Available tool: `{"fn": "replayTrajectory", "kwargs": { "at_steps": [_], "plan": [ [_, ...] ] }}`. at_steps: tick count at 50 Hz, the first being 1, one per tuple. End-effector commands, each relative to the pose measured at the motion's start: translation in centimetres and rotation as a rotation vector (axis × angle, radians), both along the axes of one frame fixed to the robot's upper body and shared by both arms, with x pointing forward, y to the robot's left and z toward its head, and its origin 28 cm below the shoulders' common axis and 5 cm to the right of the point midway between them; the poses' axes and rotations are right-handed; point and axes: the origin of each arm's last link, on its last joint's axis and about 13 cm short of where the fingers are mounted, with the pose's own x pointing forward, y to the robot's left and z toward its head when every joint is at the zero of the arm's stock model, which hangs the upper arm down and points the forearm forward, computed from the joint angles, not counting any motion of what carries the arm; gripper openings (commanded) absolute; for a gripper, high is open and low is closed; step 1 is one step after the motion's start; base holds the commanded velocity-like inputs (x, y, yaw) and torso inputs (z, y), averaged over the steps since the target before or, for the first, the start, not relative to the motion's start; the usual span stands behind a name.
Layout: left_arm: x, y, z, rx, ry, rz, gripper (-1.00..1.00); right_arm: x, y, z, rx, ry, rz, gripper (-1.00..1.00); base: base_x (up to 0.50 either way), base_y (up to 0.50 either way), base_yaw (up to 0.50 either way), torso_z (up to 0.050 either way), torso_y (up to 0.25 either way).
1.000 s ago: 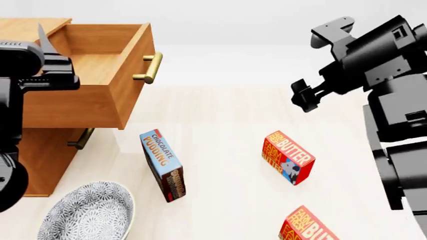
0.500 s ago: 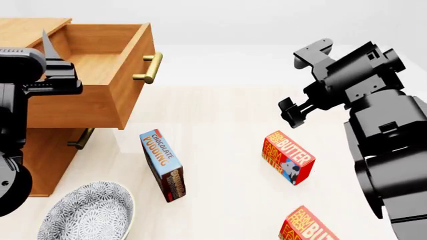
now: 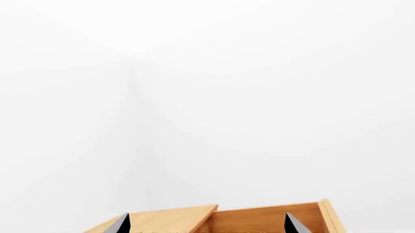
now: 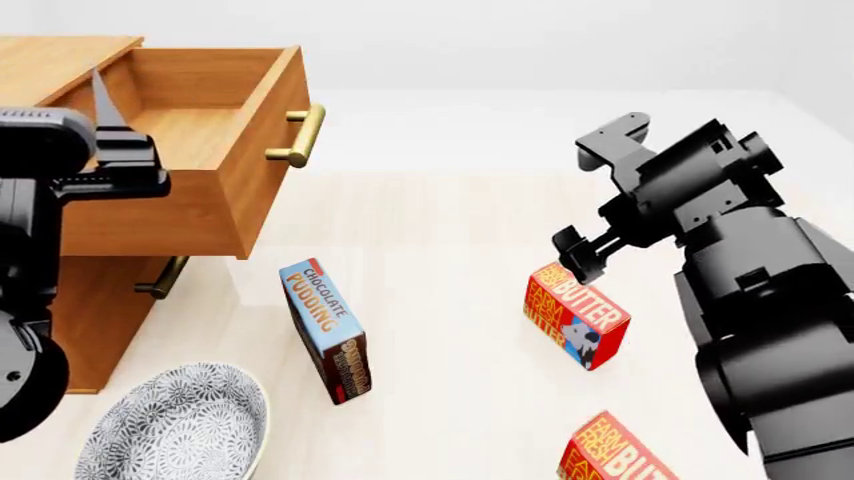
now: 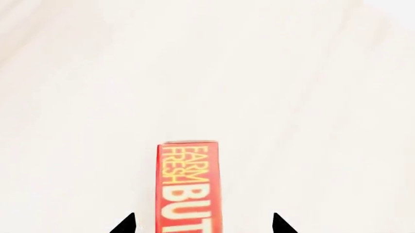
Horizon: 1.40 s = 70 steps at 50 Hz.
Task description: Put the butter at the front in the top drawer of the cabinet and close it.
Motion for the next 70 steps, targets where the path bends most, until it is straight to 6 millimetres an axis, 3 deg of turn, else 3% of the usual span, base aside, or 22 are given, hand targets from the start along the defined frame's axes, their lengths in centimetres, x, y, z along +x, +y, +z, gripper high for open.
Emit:
{"fn": "replayTrajectory", "kwargs": {
  "at_steps": [1, 42, 70],
  "plan": [
    [-0.2, -0.1, -0.1, -0.002, 0.004, -0.009, 1.00, -0.1, 0.1, -1.1, -0.013, 0.030, 0.005, 1.00, 0.00, 0.00, 0.00, 0.000, 0.000],
    [-0.2, -0.1, -0.9, -0.017, 0.022, -0.017, 1.00, -0.7, -0.2, -5.3, 0.003, 0.111, -0.005, 1.00, 0.00, 0.00, 0.00, 0.000, 0.000],
    [-0.2, -0.1, -0.9, -0.016, 0.018, -0.034, 1.00, -1.3, -1.3, -6.3, -0.002, 0.142, -0.050, 1.00, 0.00, 0.00, 0.00, 0.000, 0.000]
  ]
}}
